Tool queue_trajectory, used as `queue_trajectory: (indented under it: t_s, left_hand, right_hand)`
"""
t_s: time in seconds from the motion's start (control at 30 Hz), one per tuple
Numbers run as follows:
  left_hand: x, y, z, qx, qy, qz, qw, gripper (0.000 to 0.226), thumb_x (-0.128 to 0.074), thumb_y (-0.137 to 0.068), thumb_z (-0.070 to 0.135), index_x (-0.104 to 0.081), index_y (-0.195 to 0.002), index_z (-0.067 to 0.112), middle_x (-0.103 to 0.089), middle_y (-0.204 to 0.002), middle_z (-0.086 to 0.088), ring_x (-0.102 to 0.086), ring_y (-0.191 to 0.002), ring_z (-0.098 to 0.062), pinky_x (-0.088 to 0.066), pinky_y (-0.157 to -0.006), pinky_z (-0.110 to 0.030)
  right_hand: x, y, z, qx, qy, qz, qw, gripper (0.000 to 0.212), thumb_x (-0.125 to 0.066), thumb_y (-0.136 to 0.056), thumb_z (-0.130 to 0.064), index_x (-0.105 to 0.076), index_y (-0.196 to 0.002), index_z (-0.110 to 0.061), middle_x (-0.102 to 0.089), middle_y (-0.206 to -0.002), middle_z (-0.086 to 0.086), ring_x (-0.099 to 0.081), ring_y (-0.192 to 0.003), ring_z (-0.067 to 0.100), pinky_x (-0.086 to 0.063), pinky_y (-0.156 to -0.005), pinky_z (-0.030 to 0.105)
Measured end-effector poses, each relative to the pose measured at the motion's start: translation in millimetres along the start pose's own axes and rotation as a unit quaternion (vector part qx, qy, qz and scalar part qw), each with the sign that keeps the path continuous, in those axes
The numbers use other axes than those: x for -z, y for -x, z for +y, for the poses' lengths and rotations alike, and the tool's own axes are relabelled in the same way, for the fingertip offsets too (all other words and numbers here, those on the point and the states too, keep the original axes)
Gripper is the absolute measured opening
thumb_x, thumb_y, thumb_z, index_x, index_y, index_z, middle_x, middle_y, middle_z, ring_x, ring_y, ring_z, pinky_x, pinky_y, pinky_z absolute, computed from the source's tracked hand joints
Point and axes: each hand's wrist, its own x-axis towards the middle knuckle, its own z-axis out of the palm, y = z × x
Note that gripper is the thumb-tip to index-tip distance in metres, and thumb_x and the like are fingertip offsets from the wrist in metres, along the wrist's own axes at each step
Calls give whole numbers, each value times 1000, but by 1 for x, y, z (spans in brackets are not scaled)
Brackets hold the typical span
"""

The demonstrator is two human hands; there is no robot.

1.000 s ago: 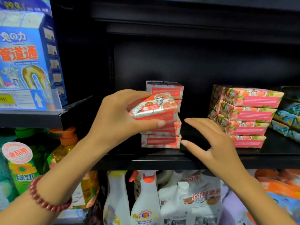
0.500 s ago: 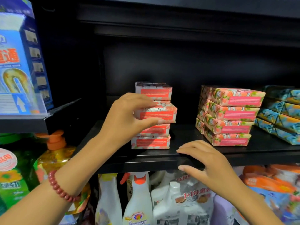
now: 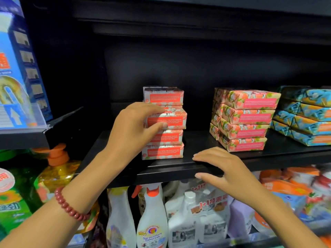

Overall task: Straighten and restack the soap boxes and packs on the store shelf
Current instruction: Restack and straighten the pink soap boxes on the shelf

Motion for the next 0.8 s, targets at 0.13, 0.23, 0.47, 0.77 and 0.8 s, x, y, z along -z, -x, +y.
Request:
queue_trajectory:
  t_s: [0.13,0.23,0.47,0.77,0.8]
  left_hand:
    - [1,5,11,-82,-15,56,995,31,-77,-78,23,-70,-105,9,-68,-108,-1,-60,-105,-17,-44,-95,-29]
    - [-13,13,32,-116,15,69,991,27,-73,-77,24,-72,-100,11,-69,-106,1,-60,-103,-13,-43,-95,-24]
    - [-79,29,74,-84,-6,-71,994,30,-71,-77,32,-73,-97,10,-71,-100,0,-65,-95,-18,-46,-84,-24]
    - [-118,44,81,-5,-135,-88,987,43,-44,-84,55,-74,-88,25,-72,-88,12,-68,-83,-12,-55,-51,-31]
    - [-118,44,82,0,-134,-86,987,42,-44,-84,55,-74,-88,26,-71,-88,13,-68,-84,-11,-54,-50,-30]
  right_hand:
    - [28,5,0,0,21,109,994,29,-68,-81,-28,-68,-107,-14,-64,-107,-9,-55,-103,4,-41,-91,14]
    - [57,7,9,-8,55,235,970,25,-67,-80,-19,-69,-103,-8,-65,-104,-2,-59,-101,11,-44,-91,20]
    - [117,-11,58,-14,118,287,950,33,-67,-83,-18,-63,-113,-5,-62,-114,8,-54,-109,20,-37,-95,22]
    - [125,-47,107,13,71,122,990,61,-75,-73,-37,-50,-125,-16,-49,-119,-7,-41,-115,10,-33,-93,24]
    - [123,-47,108,20,58,135,989,58,-76,-72,-35,-52,-121,-16,-47,-113,-10,-41,-110,8,-32,-89,23]
